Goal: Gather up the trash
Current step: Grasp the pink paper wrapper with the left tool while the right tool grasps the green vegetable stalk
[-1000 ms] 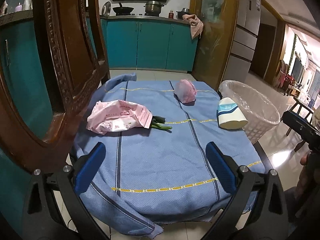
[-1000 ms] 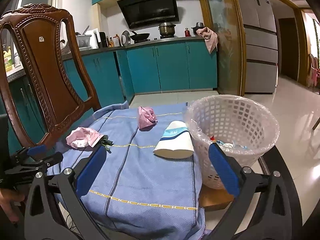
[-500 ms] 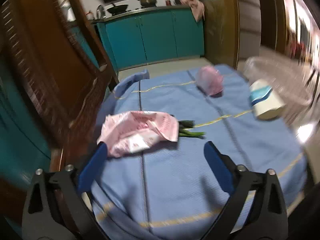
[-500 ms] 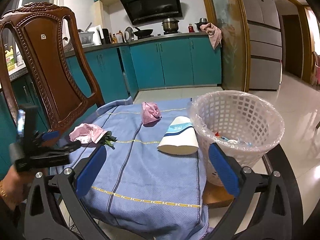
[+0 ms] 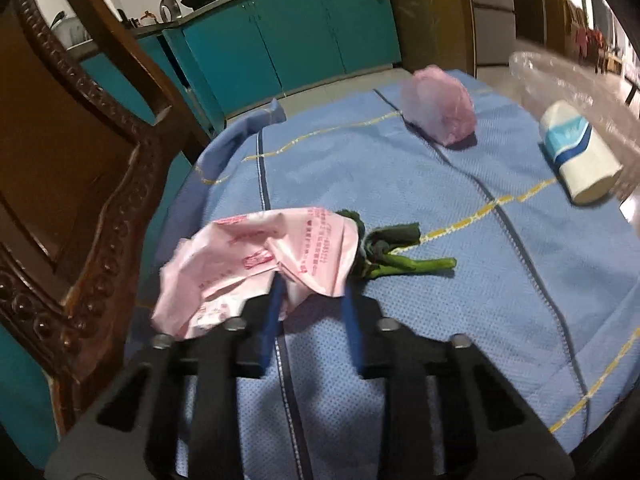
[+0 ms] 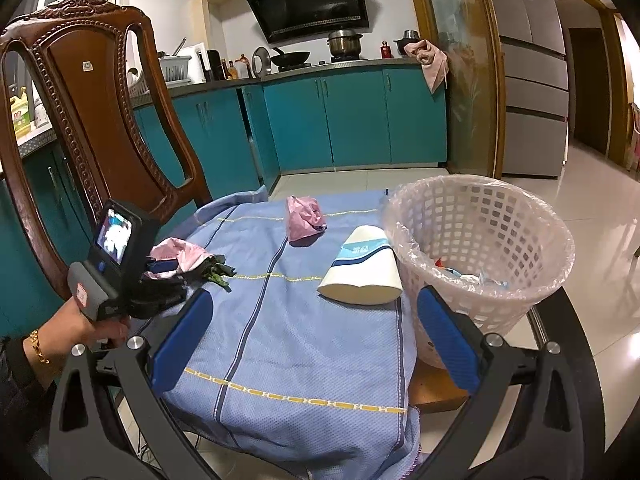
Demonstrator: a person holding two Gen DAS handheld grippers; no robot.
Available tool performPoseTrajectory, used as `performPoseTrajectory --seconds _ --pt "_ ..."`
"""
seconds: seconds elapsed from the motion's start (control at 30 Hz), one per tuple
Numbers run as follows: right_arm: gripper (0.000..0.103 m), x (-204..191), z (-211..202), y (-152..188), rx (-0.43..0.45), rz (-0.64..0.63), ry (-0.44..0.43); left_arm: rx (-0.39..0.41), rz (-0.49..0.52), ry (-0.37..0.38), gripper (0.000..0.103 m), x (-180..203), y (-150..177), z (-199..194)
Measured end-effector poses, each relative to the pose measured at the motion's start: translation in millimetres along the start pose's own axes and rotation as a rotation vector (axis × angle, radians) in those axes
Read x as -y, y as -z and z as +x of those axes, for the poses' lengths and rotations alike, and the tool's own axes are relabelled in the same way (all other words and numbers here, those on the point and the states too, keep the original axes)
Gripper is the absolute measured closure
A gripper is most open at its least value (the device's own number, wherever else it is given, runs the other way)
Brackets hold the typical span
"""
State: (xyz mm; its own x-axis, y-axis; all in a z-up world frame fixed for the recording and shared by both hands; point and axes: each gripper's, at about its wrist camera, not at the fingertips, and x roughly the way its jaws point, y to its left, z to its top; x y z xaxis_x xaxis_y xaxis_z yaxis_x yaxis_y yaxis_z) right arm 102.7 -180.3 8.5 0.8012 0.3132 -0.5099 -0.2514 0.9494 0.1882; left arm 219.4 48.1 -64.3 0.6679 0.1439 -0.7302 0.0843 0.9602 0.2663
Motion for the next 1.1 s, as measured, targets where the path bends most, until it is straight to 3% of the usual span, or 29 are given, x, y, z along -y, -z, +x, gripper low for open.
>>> performPoseTrajectory --seconds 0.03,0.17,0.33,0.4,0.47,0.57,0.63,0.8,1.0,1.1 --pt "0.003 0 0 0 -0.002 0.0 -0.002 0.013 -0.015 0.006 0.087 -2 -2 -5" --pt "0.003 -7 9 2 -0.041 -0.026 -0.037 0.127 -0.123 0.079 0.09 -19 -5 -47" --pt "0.004 -44 44 -2 -0.129 -0.171 -0.139 0.413 -0.327 0.192 0.09 -45 8 -132" --pt "0.01 -60 66 -7 -0.167 -0.22 -0.181 0.526 -0.408 0.205 0.09 -52 22 -161" --pt "0.023 -75 95 -10 -0.22 -0.257 -0.225 0.571 -0.477 0.218 0.09 -56 34 -172" --pt "0.041 -91 140 -9 -0.315 -0.292 -0.259 0.573 -0.531 0.224 0.09 -58 46 -172" --pt "0.046 -96 161 -8 -0.337 -0.312 -0.268 0.557 -0.51 0.216 0.09 -58 46 -168" --pt "0.055 -109 188 -7 -0.36 -0.365 -0.302 0.521 -0.521 0.214 0.09 -65 47 -155" --pt "0.078 -112 214 -5 -0.421 -0.359 -0.316 0.52 -0.508 0.219 0.09 -61 42 -152" --pt "0.095 -116 218 -2 -0.437 -0.356 -0.324 0.505 -0.493 0.219 0.09 -58 39 -148"
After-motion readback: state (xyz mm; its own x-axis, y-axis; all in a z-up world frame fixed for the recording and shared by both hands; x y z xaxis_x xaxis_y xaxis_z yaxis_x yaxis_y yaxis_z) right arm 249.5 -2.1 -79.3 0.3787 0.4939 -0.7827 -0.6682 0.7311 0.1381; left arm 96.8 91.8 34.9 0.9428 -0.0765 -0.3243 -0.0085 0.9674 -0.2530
